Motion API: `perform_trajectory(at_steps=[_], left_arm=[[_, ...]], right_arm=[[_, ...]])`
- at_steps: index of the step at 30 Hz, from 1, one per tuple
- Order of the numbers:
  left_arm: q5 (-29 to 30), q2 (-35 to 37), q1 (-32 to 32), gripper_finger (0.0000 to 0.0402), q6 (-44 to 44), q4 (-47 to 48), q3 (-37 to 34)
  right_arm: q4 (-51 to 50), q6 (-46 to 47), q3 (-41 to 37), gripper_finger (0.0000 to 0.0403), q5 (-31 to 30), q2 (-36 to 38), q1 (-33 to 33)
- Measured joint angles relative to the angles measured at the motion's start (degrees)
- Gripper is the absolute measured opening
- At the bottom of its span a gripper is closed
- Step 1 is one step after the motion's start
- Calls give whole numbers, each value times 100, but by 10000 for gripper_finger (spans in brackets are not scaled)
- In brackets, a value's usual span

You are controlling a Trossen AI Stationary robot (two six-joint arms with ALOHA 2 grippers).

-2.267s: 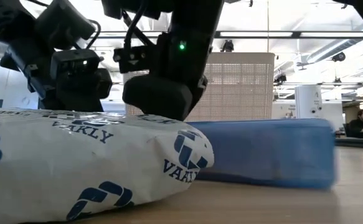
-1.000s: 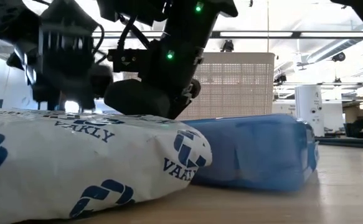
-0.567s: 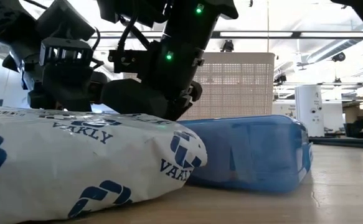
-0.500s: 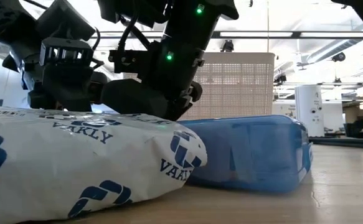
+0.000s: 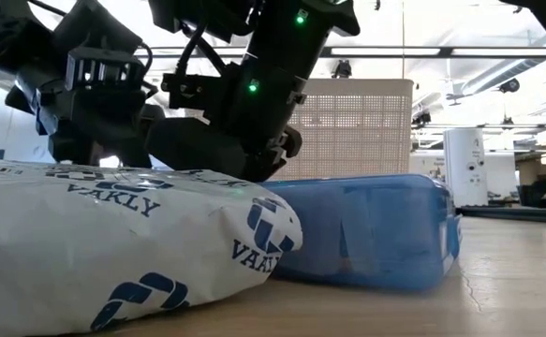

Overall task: Pick & place medical supplies in basket/bin
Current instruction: Put the red medicine box into the white bin

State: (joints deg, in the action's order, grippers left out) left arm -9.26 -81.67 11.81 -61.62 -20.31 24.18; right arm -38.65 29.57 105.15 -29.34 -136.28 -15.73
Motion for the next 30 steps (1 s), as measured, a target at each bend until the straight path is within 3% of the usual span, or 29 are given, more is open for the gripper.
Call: perform_trajectory(at_steps=[12,30], left_arm=[[-146,31,-4,322,11,-689,107],[151,131,-2,322,268,-760,172]], right_arm=[[-255,-386,220,327,-846,58,26],[-831,-312,211,327,-768,580,-7]])
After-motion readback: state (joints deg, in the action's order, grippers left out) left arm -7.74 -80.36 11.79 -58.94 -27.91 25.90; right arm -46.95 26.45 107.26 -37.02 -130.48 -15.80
